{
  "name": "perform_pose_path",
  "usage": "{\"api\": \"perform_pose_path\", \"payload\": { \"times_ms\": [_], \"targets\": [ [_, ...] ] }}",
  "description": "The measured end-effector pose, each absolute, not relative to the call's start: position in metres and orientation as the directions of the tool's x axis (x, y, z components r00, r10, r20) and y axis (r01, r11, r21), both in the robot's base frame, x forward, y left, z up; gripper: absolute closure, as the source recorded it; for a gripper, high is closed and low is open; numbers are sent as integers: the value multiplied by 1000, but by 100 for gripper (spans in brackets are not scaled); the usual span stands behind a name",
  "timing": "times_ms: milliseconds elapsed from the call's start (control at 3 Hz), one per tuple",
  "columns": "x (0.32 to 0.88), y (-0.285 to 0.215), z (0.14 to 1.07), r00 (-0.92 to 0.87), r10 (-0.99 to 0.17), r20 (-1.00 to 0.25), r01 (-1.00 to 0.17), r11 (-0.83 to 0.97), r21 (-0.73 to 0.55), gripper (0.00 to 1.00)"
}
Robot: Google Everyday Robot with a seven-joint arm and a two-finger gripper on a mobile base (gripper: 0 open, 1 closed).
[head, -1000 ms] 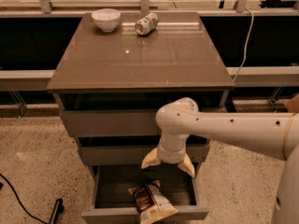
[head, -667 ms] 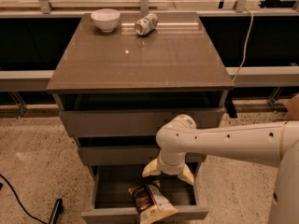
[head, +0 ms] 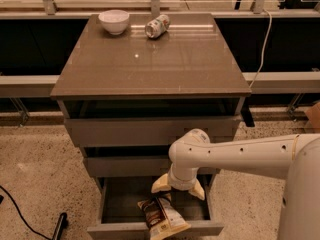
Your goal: Pick brown chip bag from bottom drawer and place on counter
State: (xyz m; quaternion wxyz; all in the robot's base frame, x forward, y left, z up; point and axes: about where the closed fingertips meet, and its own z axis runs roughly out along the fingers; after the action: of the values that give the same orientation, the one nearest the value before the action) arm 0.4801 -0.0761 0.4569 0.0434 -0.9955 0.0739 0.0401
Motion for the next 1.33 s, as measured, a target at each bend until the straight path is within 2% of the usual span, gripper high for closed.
{"api": "perform_pose_path", "payload": {
  "times_ms": [667, 1333],
  "targets": [
    [467, -57, 366, 989, -60, -133, -87, -975, -205, 0],
    [467, -46, 312, 990, -49, -134, -77, -975, -210, 0]
  ]
}}
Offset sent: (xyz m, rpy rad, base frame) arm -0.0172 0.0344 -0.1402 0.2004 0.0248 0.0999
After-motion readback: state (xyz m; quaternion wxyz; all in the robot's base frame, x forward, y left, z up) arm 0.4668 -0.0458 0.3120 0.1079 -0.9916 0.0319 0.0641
